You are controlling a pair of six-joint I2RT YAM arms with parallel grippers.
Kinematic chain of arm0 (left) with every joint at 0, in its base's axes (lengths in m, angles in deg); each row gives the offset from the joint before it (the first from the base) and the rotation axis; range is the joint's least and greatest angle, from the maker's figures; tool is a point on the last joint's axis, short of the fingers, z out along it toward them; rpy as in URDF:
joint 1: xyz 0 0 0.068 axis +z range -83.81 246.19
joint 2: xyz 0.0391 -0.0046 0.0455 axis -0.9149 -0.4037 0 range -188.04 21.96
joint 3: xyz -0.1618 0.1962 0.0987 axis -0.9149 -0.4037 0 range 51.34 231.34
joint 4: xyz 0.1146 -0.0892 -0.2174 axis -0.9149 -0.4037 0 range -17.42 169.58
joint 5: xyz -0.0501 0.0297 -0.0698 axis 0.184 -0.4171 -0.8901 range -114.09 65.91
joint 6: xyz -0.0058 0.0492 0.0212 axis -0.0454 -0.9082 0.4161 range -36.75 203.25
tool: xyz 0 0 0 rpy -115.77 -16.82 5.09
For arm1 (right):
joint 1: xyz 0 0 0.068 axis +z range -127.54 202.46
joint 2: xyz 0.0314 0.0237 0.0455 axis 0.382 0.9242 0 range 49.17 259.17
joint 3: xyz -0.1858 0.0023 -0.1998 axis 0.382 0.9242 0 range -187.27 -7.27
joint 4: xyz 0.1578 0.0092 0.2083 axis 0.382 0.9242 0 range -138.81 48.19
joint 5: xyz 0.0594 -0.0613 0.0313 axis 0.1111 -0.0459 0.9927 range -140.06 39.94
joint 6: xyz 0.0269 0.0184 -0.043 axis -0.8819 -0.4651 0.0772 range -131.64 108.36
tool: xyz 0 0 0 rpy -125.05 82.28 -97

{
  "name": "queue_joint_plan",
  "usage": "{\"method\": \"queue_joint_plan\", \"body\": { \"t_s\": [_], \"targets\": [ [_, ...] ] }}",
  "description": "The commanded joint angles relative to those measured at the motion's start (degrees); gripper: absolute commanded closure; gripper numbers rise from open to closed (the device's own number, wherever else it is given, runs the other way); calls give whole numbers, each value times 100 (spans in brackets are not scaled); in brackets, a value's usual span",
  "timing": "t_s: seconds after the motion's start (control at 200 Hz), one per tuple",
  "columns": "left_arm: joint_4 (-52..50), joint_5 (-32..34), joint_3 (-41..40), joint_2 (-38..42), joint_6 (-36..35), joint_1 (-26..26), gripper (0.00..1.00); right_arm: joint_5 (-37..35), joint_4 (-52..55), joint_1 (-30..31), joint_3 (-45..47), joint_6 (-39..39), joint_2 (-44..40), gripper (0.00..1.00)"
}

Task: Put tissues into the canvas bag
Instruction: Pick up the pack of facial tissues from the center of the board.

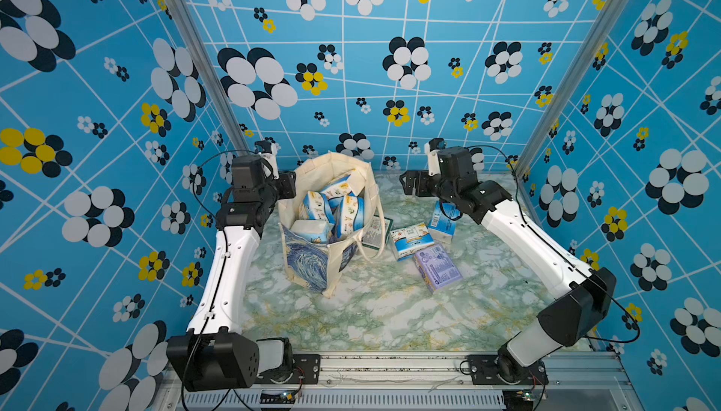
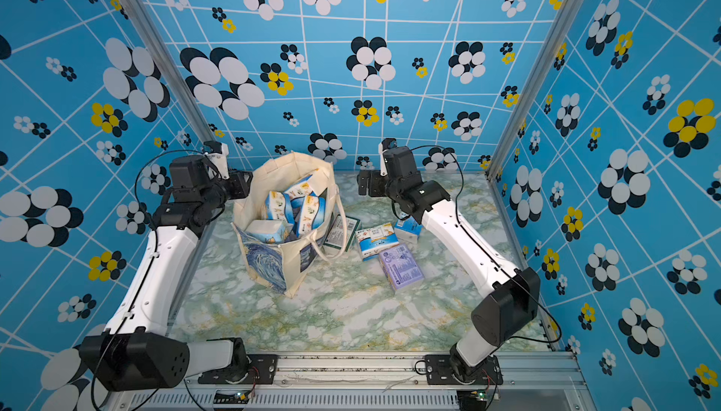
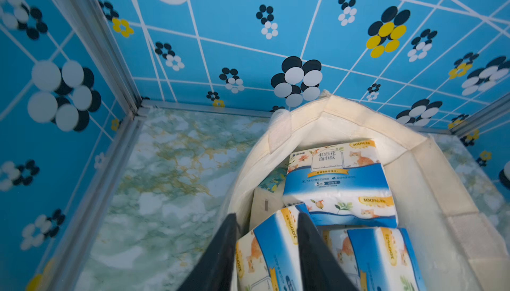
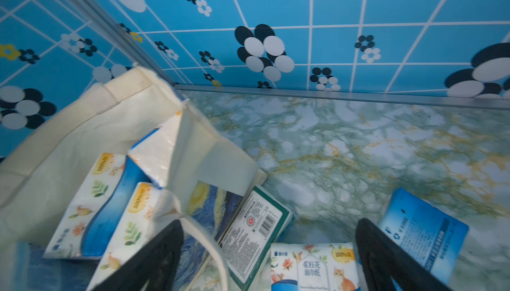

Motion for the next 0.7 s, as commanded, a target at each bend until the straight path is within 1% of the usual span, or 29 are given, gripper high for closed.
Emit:
{"method": "queue_joint_plan", "body": {
  "t_s": [0.0, 0.05, 0.09, 0.13, 0.175, 0.24, 0.38, 0.475, 0.695],
  "targets": [
    [188, 146, -80, 193, -96, -37, 34, -746, 602, -369, 206, -291, 190, 1],
    [178, 206, -111, 281, -69, -41, 26, -749, 754, -533, 206, -368, 323, 1],
    [162, 245, -149, 391, -34, -56, 25, -748, 770, -627, 206, -382, 426, 1],
    [157, 299, -205, 541, 1, -112, 24, -771, 771, -693, 444, -425, 502, 1],
    [118, 418, -302, 738, 37, -231, 19, -759, 715, -751, 569, -476, 573, 1],
    [-24, 575, -444, 1051, 48, -533, 15, -775, 639, -813, 726, -562, 675, 1],
    [-284, 1159, -859, 1665, -25, -1415, 4, -929, 535, -923, 1012, -809, 886, 1],
    [-485, 1330, -973, 1874, -9, -1661, 2, -981, 438, -976, 1117, -951, 1024, 1],
    [-528, 1468, -1013, 2067, -50, -1667, 1, -1086, 504, -1029, 1058, -1148, 1414, 1]
  ]
}}
